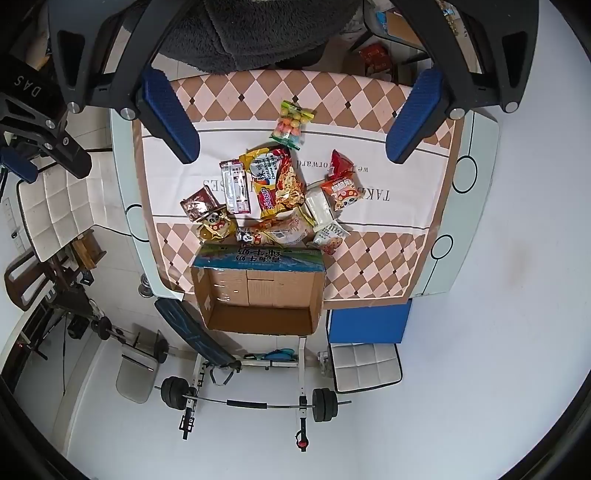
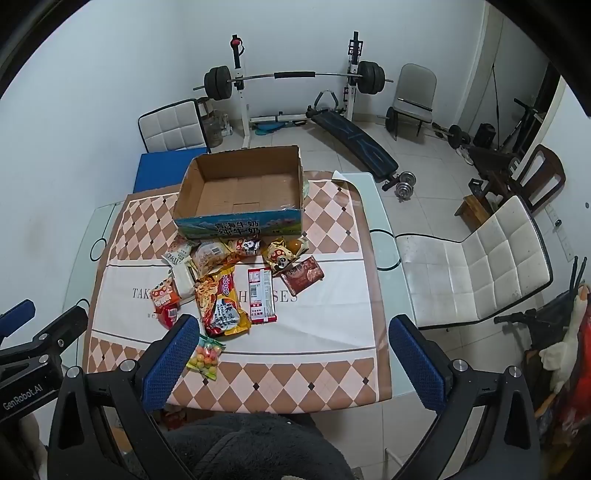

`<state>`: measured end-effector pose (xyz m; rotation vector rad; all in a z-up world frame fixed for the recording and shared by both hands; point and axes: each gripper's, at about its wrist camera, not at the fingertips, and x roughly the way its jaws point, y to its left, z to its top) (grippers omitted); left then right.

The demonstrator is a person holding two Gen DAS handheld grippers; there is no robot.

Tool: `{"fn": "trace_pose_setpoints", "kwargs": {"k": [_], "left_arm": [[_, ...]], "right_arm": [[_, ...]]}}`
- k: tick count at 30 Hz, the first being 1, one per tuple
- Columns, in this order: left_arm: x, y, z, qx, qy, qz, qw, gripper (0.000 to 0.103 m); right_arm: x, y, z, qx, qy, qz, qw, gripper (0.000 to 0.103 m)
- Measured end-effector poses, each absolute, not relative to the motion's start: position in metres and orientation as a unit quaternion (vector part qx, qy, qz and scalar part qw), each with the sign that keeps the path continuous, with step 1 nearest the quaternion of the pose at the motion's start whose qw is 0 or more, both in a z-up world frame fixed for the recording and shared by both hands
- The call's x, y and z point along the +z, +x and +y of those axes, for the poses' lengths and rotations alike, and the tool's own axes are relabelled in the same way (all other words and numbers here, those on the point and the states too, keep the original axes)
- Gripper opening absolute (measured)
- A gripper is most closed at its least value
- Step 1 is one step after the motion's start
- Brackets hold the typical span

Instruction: Organize snacks

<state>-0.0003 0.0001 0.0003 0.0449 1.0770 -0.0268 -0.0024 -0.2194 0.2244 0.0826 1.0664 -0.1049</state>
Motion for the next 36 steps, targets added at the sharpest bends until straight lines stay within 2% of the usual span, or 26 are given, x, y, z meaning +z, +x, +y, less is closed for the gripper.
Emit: {"fn": "trace_pose_setpoints", "kwargs": {"k": [36], "left_arm": [[0.0053, 0.0068, -0.0047, -0.014, 0.020, 0.514, 0.857, 0.103]], "right_arm": [[0.2242, -0.0015, -0.2196, -0.050, 0.041, 0.507, 0.859, 0.103]]}}
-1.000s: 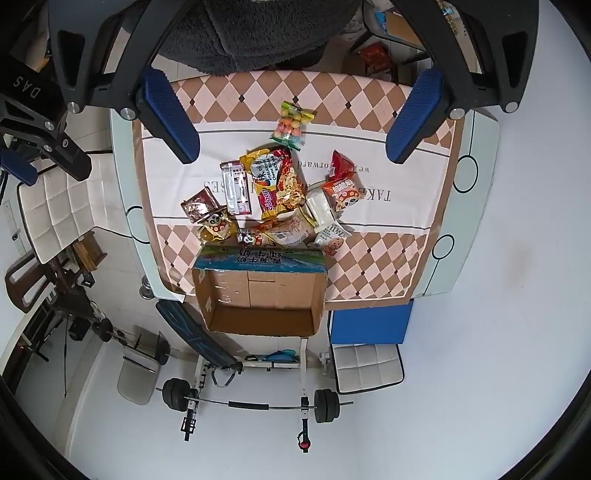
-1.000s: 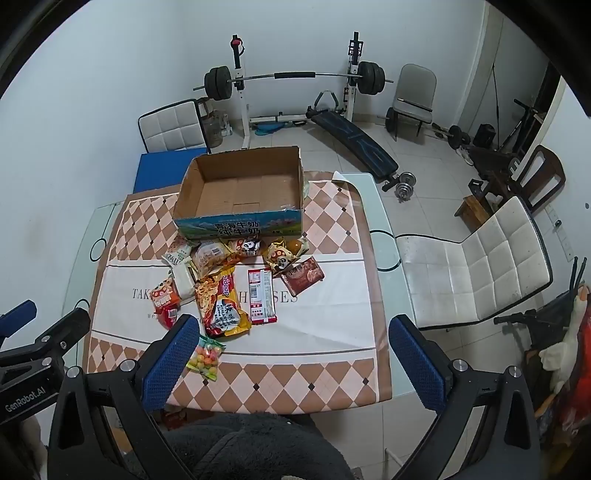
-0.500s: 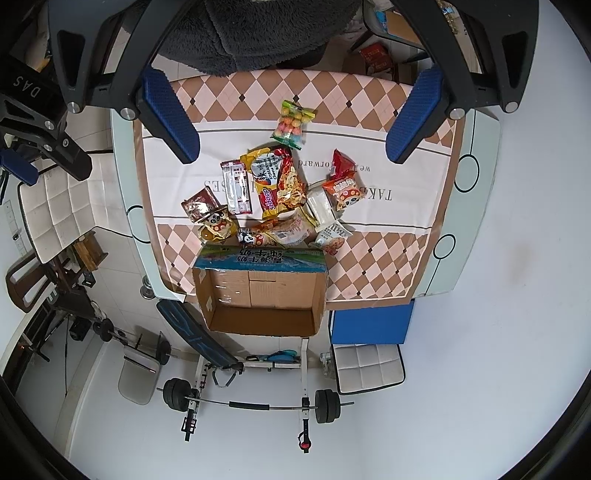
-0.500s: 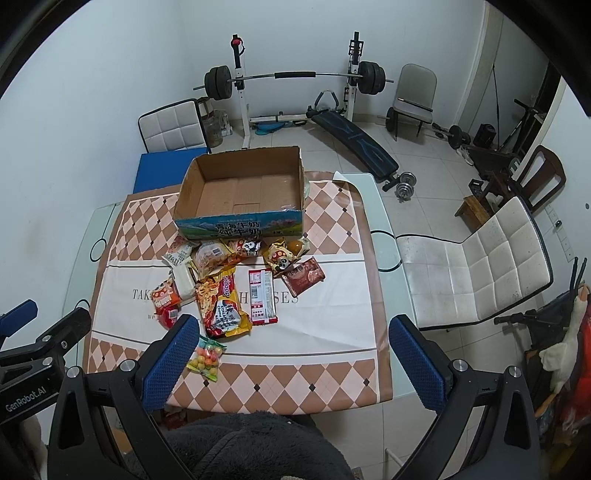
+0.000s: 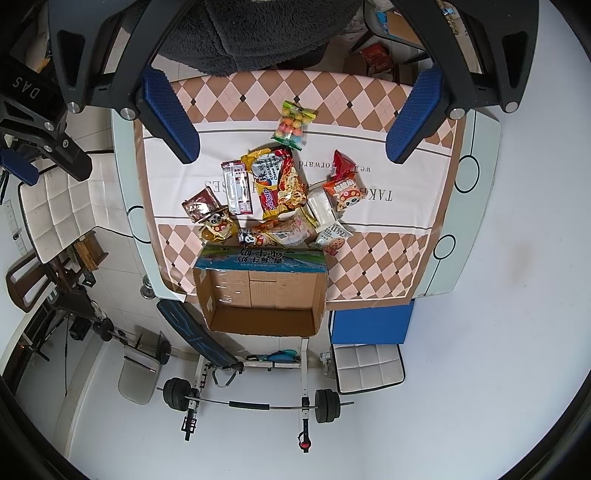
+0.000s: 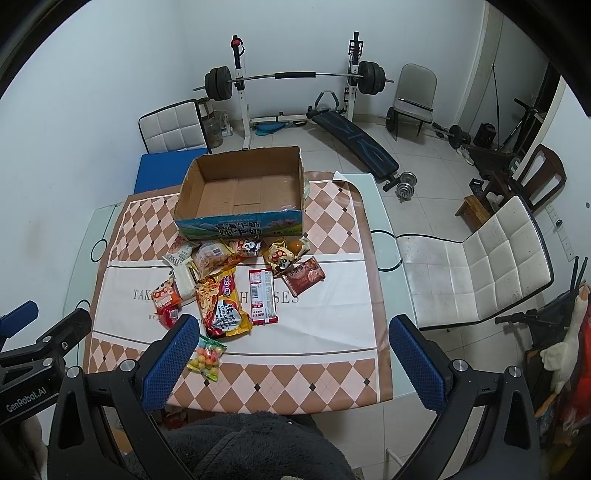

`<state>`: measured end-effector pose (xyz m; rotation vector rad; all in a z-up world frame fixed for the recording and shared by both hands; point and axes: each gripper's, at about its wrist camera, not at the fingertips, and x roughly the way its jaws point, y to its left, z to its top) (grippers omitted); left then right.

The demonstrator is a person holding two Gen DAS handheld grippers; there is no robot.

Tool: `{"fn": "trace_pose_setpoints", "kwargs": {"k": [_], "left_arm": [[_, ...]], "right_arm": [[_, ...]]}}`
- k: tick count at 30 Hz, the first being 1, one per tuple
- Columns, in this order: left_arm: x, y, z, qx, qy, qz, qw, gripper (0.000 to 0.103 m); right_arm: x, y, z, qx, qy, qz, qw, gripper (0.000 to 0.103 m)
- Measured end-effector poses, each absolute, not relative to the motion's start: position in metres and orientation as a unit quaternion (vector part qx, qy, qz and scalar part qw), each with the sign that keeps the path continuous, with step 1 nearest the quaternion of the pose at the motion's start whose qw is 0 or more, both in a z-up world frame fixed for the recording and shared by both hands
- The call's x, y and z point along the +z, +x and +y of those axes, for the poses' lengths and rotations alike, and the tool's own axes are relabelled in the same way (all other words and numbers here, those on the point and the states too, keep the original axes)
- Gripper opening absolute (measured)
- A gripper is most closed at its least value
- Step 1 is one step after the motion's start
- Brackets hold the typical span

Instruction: Organize snacks

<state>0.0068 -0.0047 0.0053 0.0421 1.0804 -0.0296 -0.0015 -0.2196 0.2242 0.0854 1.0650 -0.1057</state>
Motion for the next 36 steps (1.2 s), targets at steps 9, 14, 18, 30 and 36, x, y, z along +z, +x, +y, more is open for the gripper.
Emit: {"fn": "trace_pose_setpoints", "kwargs": {"k": [9, 14, 18, 30, 36], "left_arm": [[0.009, 0.010, -0.008, -0.014, 0.019, 0.514, 0.857, 0.103], [0.009, 0.009, -0.008, -0.014, 0.019, 0.514, 0.858, 0.103], [0.009, 0.009, -0.008, -0.015, 0.019, 0.514, 0.857, 0.103], [0.012, 0.012, -0.010, -0.014, 0.018, 0.512, 0.858, 0.103], [0.020, 0.011, -0.015, -0.015, 0.018, 0.516, 0.856, 0.103]], "right_arm": [[0.224, -0.003, -0.219, -0.050, 0.040, 0.506, 0.860, 0.103], [0.224, -0.003, -0.219, -0.050, 0.040, 0.506, 0.860, 0.103], [0.224, -0.004, -0.219, -0.050, 0.041, 0.506, 0.860, 0.103], [0.226, -0.004, -0.218, -0.050, 0.040, 0.505, 0.861, 0.103], [0.226, -0.005, -0.216, -0.049, 0.041, 0.505, 0.861, 0.103]]}}
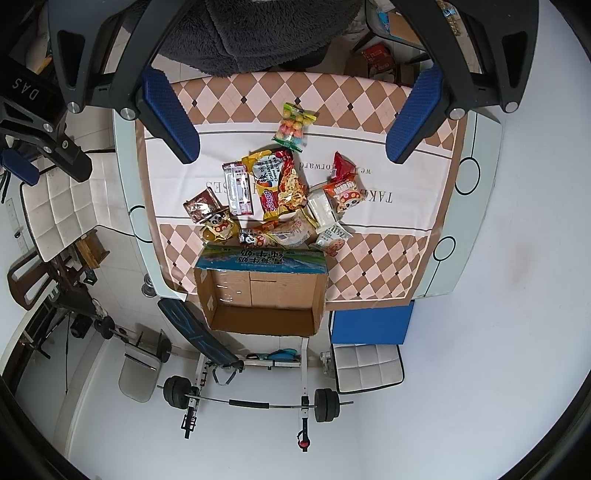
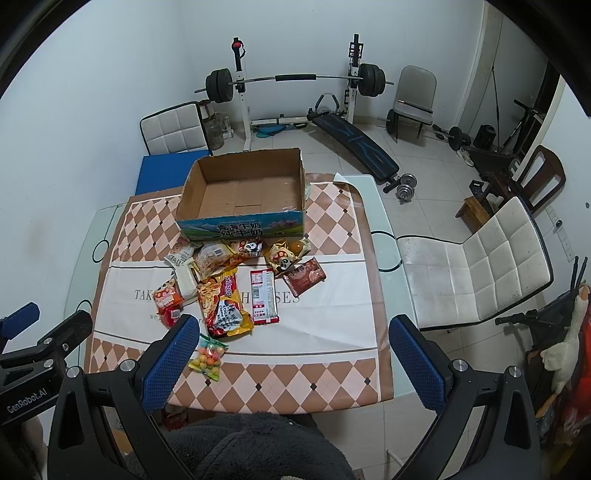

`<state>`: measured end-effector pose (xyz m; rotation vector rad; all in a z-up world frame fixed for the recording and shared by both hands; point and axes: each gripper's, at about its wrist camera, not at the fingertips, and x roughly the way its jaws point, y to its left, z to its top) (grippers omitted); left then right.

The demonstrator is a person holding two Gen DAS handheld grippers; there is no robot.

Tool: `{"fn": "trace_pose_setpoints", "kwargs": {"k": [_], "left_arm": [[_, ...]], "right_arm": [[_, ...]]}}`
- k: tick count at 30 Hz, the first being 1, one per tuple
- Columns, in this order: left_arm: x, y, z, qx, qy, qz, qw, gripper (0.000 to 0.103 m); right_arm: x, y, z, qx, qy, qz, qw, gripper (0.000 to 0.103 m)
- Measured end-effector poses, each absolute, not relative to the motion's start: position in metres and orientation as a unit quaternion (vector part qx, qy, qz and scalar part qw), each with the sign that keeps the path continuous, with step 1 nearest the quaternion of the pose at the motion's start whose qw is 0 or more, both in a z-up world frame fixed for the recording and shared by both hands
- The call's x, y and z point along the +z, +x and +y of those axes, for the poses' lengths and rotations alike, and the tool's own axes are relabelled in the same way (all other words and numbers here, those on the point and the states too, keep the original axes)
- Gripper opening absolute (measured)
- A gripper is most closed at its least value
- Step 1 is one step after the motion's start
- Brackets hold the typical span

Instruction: Organize snacks

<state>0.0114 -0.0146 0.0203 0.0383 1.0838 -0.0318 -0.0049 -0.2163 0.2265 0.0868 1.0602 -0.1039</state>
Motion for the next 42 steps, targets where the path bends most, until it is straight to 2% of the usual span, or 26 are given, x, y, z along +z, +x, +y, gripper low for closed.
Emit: {"fn": "trace_pose_setpoints", "kwargs": {"k": [12, 17, 26, 37, 42], "left_arm": [[0.020, 0.004, -0.004, -0.013, 0.015, 0.511, 0.859, 0.103], [-0.004, 0.025, 0.017, 0.022, 0.000, 0.511, 0.859, 0.103], [-0.088, 0.078, 0.057, 0.080, -0.008, 0.561, 0.824, 0.103], [-0.216, 0.128, 0.120, 0.130, -0.012, 0.648, 0.751, 0.103], [-0.265, 0.149, 0.142, 0.114, -0.018, 0.676, 0.728, 0.103]], "right_arm": [[0.224, -0.003, -0.215, -0.048, 0.044, 0.507, 0.860, 0.103], [0.214, 0.013, -0.206, -0.043, 0.070, 0.520, 0.850, 0.103], [0.106, 0.082, -0.196, -0.019, 0.118, 0.597, 0.793, 0.103], [-0.070, 0.165, -0.106, 0.026, 0.073, 0.697, 0.713, 0.103], [-0.129, 0.188, -0.077, 0.034, 0.055, 0.729, 0.681, 0.103]]}}
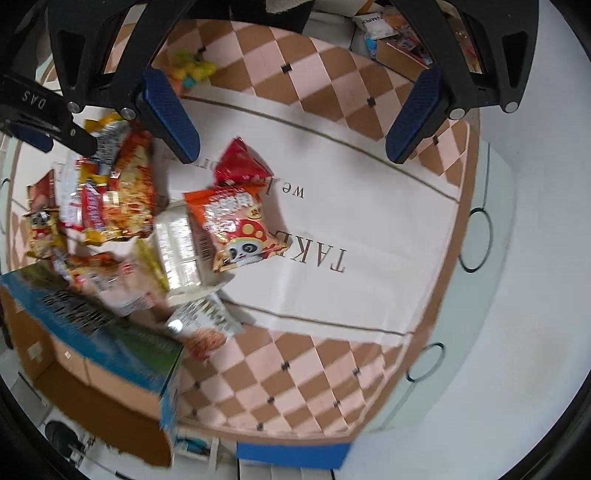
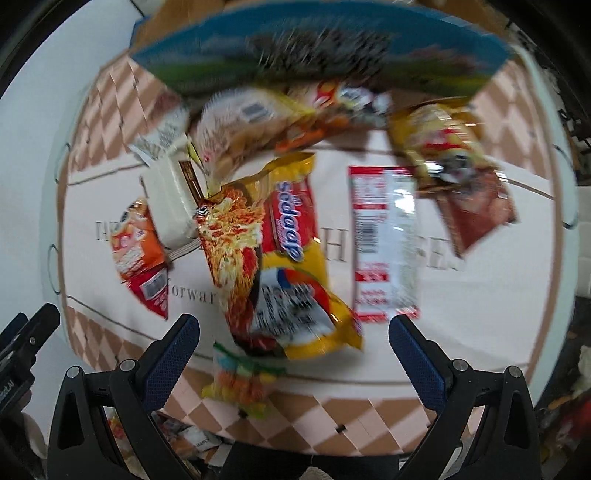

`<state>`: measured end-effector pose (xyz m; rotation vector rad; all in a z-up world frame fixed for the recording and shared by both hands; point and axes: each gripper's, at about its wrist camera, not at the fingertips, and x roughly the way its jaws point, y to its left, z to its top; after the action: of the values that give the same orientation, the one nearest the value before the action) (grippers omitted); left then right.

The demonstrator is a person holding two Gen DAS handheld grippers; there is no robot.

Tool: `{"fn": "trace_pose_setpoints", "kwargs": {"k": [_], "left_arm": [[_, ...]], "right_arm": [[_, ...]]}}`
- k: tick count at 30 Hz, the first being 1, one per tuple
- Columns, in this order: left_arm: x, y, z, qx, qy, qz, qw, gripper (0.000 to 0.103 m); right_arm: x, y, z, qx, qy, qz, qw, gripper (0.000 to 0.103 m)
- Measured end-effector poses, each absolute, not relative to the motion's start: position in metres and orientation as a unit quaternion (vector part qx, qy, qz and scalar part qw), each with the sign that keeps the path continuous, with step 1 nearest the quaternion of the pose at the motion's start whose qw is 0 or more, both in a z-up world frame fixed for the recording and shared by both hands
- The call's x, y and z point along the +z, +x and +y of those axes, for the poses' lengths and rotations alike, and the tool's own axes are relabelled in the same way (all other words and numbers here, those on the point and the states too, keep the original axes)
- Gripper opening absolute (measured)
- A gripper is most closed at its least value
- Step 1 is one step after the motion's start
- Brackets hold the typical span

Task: Organize snacks
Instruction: 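Grasp the yellow Mi Sedaap pack with the right tool while the left tool grasps the panda-face bag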

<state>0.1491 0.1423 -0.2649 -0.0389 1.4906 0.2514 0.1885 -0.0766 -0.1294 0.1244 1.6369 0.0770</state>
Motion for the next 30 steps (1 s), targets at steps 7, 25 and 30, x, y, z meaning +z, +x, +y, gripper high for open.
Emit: {"fn": "trace_pose_setpoints", "kwargs": {"k": [7, 25, 30], "left_arm": [[-0.316, 0.187, 0.162, 0.085, -0.110, 0.725, 0.675, 0.103], [-0.388, 0.224, 0.167, 0.065, -0.108, 0.750, 0.650, 0.071], [-0.384, 0.223, 0.161, 0.051, -0.085, 0.744, 0.660, 0.052]], "right_arm": [[-0.177, 0.212, -0.059, 0.023, 0.064, 0.750, 0.658, 0.103], [-0.257, 0.227, -0.031, -0.009, 0.074, 0.778, 0.624, 0.103], [-0.278, 0.225, -0.004, -0.015, 0.050, 0.786, 0.616, 0.103]]}}
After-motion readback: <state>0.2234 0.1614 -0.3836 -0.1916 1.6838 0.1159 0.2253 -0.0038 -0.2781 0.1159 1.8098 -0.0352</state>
